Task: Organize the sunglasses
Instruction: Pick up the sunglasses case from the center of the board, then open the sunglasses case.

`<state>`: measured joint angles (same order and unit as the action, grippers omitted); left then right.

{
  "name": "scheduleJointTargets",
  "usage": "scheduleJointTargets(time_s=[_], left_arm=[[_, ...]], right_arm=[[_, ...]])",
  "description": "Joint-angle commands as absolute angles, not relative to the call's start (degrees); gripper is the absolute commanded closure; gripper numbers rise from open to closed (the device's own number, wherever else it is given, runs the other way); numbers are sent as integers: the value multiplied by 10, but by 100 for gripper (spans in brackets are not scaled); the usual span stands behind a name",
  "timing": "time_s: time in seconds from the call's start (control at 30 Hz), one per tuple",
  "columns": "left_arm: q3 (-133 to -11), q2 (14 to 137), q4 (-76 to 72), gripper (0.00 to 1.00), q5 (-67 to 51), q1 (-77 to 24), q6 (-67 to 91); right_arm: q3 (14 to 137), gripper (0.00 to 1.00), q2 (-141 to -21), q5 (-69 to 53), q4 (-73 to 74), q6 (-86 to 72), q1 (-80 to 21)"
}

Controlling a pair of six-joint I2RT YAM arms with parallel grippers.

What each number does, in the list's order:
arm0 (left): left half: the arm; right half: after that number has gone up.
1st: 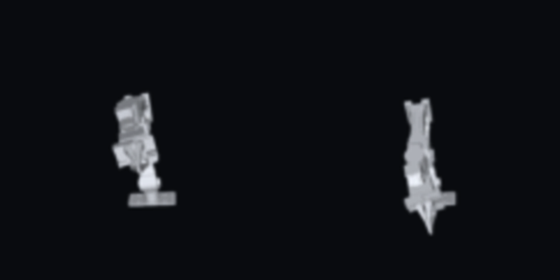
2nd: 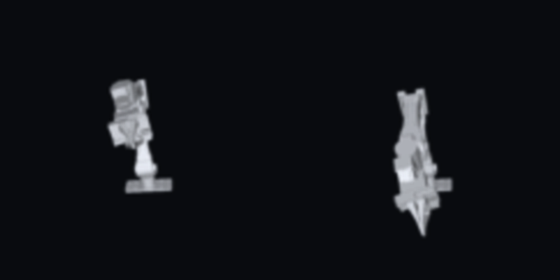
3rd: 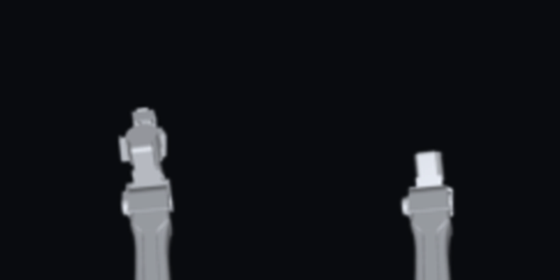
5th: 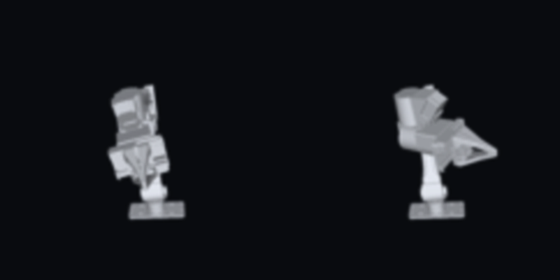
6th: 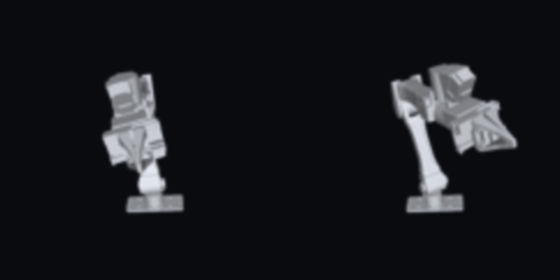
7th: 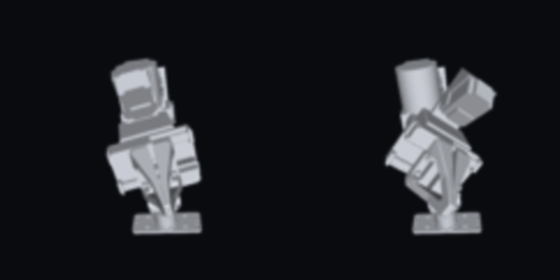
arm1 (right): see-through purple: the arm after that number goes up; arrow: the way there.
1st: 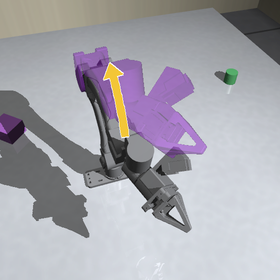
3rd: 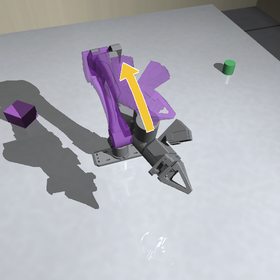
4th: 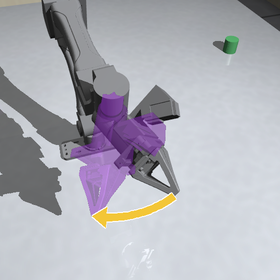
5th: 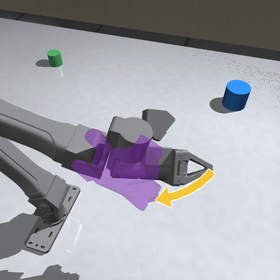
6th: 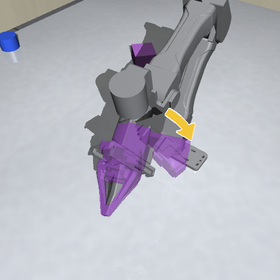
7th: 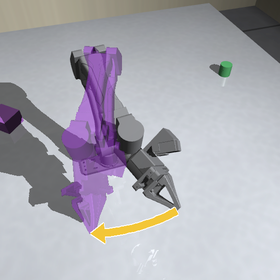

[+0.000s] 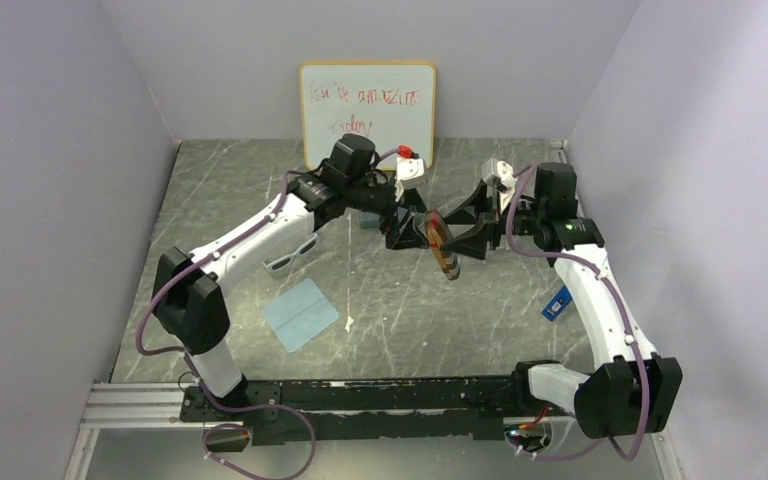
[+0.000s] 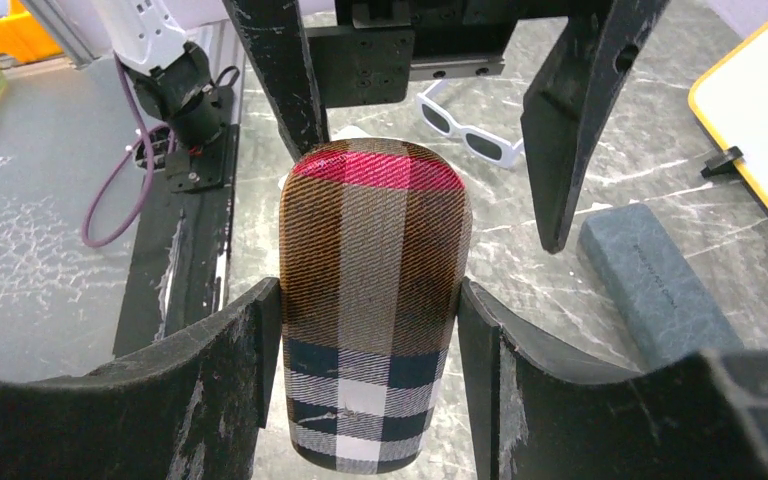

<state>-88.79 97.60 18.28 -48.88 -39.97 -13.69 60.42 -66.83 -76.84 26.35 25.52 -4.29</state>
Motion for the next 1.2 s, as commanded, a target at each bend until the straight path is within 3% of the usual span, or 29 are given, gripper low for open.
scheduleJointTargets(time_s=[0.0,0.3,1.17], left_arm=[[-919,981,195,4,-543,-410,-139],[-932,986,227,4,-591,-413,-160],[-955,1025,245,4,-558,-441,-150]], right_arm=[[596,57,-647,-792,224,264,-46],[587,58,-642,-770,210,258,-46],[567,59,-616,-767,169,232,-47]])
